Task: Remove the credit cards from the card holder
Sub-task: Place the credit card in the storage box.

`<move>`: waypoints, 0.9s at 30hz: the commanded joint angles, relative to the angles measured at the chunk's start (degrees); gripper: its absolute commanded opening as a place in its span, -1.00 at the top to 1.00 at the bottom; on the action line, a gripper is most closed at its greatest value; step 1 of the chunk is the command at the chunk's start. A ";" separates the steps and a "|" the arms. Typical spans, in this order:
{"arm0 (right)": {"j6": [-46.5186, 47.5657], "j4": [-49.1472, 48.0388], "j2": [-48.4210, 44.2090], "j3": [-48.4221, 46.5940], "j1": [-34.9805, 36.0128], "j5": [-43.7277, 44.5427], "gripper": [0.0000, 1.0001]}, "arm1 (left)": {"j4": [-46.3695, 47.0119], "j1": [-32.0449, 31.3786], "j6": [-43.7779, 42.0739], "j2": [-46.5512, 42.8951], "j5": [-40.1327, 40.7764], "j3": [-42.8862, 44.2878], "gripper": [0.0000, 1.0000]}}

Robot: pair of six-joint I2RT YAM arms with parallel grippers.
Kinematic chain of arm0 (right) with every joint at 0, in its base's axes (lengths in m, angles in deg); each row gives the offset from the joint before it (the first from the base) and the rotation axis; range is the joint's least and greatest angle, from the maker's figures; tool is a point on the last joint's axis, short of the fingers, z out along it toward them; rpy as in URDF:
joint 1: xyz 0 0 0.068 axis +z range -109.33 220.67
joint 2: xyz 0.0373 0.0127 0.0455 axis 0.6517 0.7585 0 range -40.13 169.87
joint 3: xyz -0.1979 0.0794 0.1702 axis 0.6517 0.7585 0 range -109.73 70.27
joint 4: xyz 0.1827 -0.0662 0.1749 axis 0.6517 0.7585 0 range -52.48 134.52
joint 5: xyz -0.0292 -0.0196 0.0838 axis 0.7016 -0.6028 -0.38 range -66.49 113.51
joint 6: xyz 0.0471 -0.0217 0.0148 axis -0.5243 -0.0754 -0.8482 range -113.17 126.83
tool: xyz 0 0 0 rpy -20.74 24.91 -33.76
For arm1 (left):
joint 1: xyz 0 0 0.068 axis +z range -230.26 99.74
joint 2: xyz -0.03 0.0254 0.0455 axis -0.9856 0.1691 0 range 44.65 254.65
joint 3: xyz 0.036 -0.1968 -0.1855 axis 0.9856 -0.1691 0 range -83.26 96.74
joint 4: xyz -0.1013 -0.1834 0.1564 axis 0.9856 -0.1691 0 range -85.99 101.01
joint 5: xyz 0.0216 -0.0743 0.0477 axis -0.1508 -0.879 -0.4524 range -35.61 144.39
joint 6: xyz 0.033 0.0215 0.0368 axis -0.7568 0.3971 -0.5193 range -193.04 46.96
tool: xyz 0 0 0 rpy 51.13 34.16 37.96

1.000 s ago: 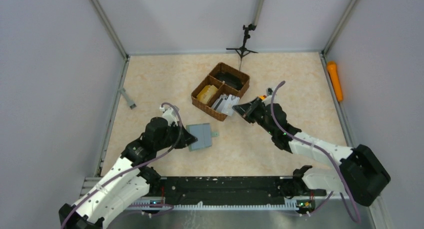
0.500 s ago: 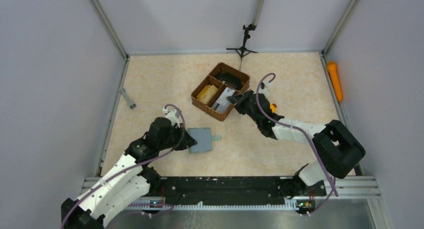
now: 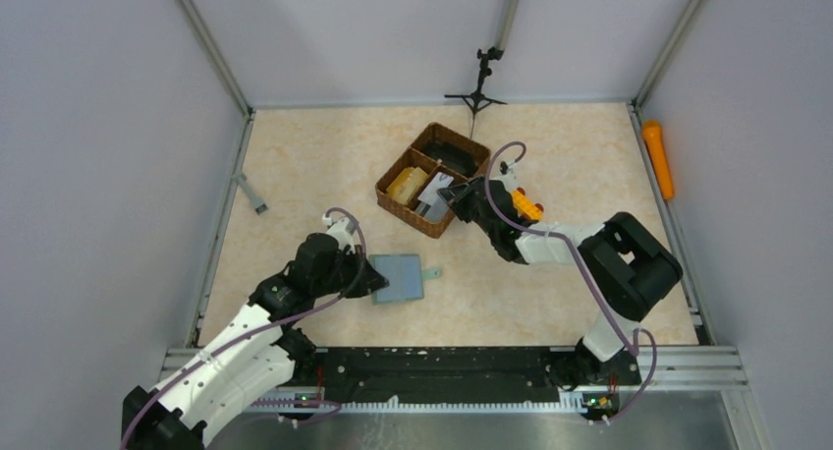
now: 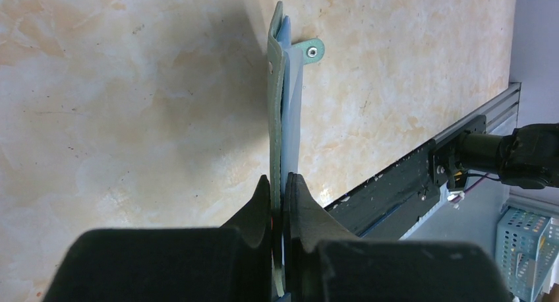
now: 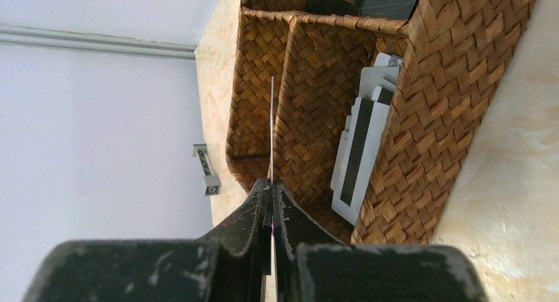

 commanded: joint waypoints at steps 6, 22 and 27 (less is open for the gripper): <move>1.48 2.22 -1.71 -4.21 -0.35 2.97 -0.01 | 5.14 0.25 0.07 1.48 -2.91 -1.01 1.00; 23.38 13.84 -33.90 18.66 1.37 -20.96 -0.18 | 13.90 -0.14 0.92 15.37 -12.63 -2.90 0.98; 24.03 17.34 -39.04 23.24 11.08 -17.87 -0.19 | 16.38 -2.40 2.45 20.31 -11.45 -2.59 0.90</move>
